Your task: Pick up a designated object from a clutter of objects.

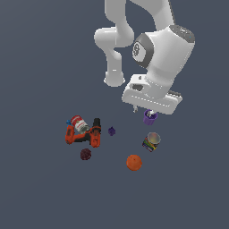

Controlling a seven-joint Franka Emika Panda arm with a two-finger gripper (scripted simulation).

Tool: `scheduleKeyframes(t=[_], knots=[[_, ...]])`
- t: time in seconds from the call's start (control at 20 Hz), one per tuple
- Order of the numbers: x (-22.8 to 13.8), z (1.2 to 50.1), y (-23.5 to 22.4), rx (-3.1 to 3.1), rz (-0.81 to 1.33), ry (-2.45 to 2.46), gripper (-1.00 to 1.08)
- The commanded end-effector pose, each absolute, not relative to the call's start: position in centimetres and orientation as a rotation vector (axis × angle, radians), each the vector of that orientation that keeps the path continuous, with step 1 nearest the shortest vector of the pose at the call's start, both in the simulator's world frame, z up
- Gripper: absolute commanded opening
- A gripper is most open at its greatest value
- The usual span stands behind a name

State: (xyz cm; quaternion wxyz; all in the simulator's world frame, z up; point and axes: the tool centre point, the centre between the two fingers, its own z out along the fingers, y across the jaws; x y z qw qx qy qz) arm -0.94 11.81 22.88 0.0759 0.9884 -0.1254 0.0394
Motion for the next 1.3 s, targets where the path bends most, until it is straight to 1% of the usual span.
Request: scheduleKeyframes(t=[0.0,0.6,1.25], knots=[[-1.4,21.9,12.8,2.947,0.133,-0.402,0.28],[-4.1,17.2,17.8,2.889,0.211,-0.505,0.28],[-8.4,12.5,22.9,2.863,0.292,-0.596,0.28]])
